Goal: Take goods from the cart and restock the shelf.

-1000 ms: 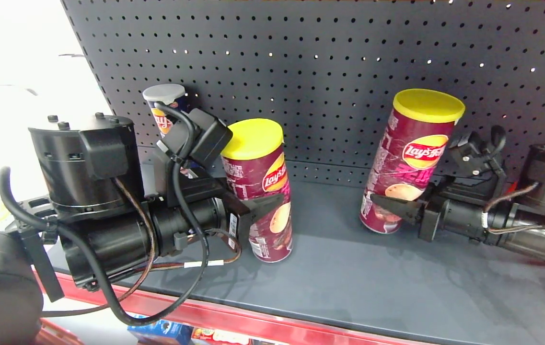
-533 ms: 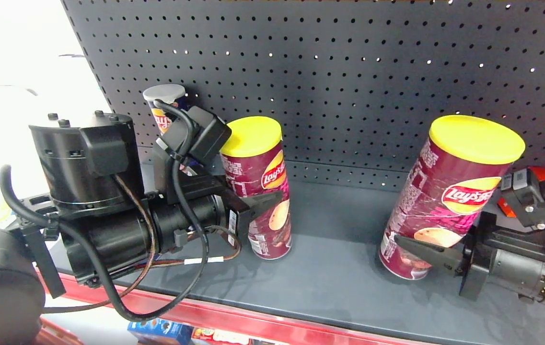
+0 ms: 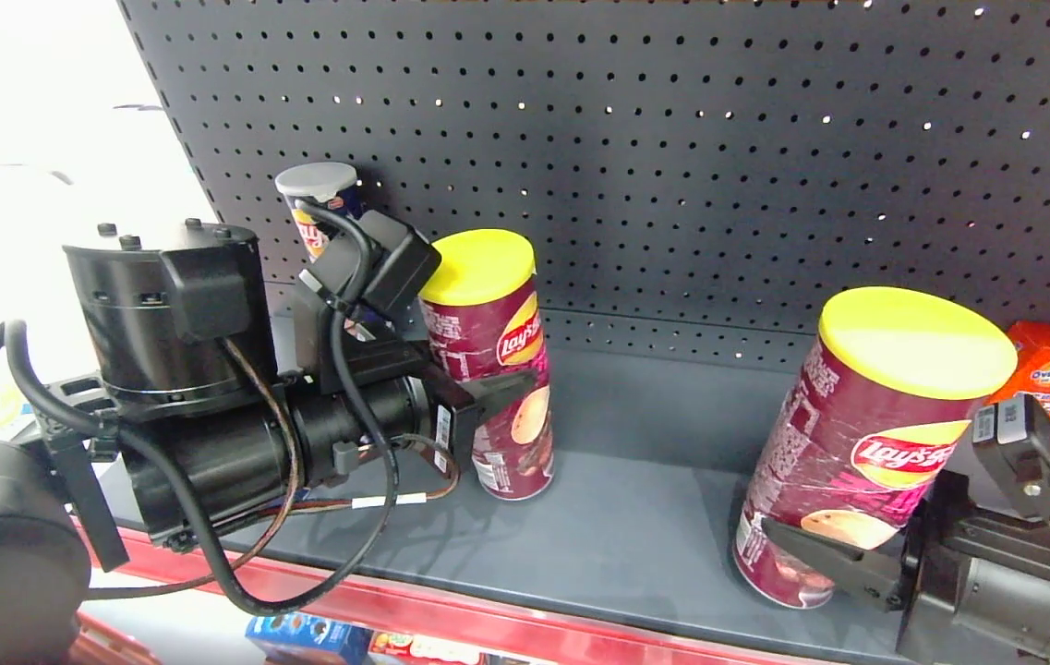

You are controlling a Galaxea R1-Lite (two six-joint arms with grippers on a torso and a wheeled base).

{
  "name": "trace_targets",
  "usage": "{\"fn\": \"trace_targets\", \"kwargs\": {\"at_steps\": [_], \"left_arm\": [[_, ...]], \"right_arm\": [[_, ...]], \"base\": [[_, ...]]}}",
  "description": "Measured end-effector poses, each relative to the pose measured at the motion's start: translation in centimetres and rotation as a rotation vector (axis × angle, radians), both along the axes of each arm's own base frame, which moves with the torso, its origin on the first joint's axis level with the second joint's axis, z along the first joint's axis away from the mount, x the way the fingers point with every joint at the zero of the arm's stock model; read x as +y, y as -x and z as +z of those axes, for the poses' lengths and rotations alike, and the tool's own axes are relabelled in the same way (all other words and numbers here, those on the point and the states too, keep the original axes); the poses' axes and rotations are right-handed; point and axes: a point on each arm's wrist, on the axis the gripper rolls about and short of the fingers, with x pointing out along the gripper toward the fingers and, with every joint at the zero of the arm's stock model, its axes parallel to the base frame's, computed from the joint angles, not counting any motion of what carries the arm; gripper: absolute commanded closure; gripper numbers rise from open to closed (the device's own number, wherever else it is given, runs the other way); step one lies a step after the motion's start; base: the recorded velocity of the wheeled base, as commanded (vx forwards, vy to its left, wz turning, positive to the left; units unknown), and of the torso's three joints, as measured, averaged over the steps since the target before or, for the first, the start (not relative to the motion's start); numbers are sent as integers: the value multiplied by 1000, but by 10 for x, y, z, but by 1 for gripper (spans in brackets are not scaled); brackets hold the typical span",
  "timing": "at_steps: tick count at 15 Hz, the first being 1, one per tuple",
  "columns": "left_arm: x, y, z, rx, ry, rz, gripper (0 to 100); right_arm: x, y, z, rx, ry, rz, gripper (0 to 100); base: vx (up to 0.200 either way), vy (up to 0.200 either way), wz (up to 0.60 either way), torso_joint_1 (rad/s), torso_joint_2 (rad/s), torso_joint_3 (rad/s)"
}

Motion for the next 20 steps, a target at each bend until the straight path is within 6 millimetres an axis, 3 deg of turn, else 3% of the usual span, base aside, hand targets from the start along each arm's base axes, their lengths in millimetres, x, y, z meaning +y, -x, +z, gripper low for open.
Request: {"fn": "trace_targets", "kwargs": {"at_steps": [13, 20], "left_arm": [[3, 0, 2, -5, 4, 6, 100], [3, 0, 3, -8, 7, 4, 100]], "right_arm": [[20, -21, -14, 10, 16, 20, 100], [22, -21, -21, 34, 31, 31, 100]], "base": [[0, 0, 0, 0, 0, 0], [0, 0, 0, 0, 0, 0]]}}
